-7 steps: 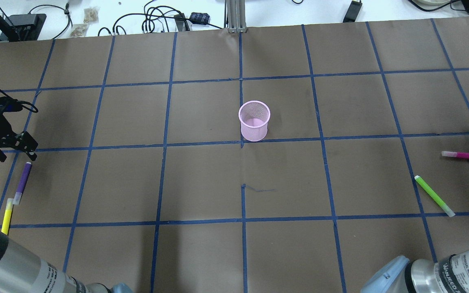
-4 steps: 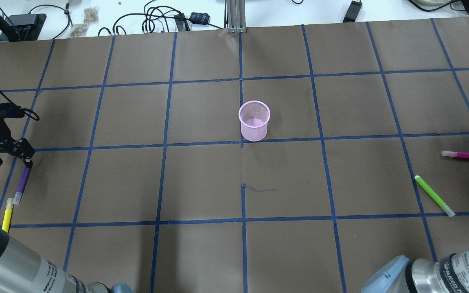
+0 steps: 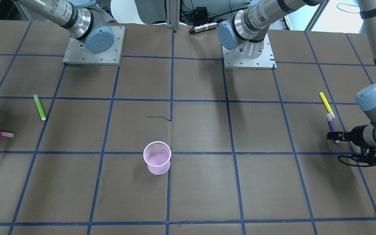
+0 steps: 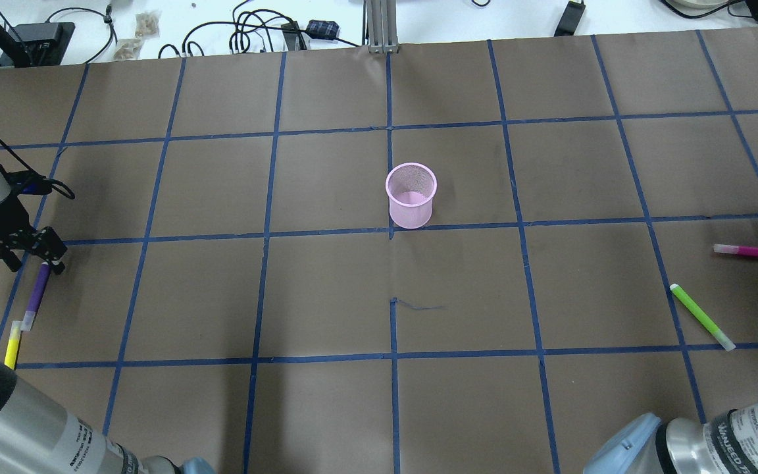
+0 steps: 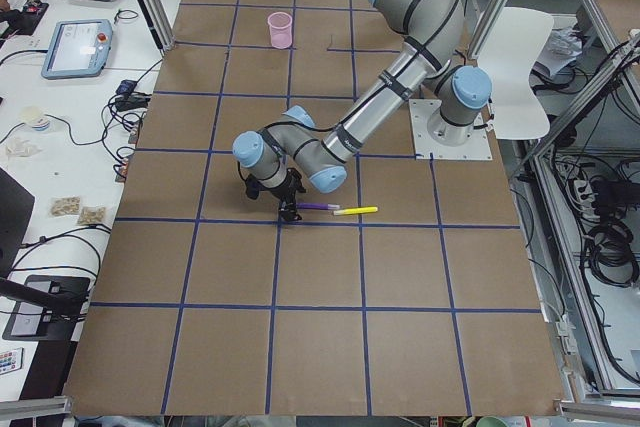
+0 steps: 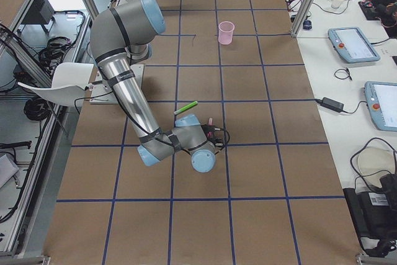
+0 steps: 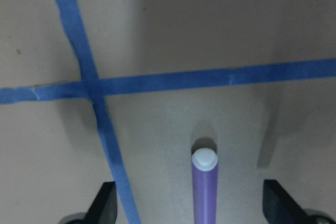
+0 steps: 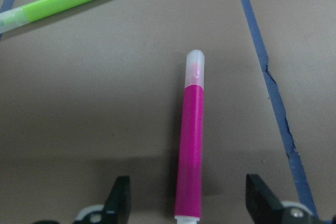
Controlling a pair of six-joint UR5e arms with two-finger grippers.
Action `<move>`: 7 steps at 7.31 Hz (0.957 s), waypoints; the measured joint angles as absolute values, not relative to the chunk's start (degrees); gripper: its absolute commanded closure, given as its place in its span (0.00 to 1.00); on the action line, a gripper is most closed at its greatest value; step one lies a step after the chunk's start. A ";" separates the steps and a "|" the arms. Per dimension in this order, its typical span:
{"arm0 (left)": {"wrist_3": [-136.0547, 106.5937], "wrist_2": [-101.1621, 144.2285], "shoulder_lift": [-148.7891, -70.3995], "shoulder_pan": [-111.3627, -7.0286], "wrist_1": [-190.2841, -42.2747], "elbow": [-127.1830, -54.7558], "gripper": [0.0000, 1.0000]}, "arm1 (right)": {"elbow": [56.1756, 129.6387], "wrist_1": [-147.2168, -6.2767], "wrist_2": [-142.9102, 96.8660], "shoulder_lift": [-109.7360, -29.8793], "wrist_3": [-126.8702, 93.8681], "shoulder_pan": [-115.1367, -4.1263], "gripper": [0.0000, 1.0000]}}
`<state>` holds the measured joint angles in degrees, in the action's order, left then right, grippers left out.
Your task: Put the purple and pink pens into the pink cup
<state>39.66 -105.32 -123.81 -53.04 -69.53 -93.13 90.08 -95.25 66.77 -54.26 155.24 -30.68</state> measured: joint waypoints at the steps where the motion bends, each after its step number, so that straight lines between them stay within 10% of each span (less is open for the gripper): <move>1: 39.44 -105.13 -123.62 -53.16 -69.89 -93.10 0.44 | 90.08 -95.32 66.84 -54.07 155.83 -30.75 0.30; 4: 39.31 -105.04 -123.32 -53.19 -72.05 -93.08 0.44 | 90.04 -95.47 66.88 -53.92 156.18 -30.84 0.74; 7: 39.35 -105.21 -123.65 -53.10 -72.15 -93.08 0.64 | 90.00 -95.43 66.91 -53.95 156.42 -30.84 0.89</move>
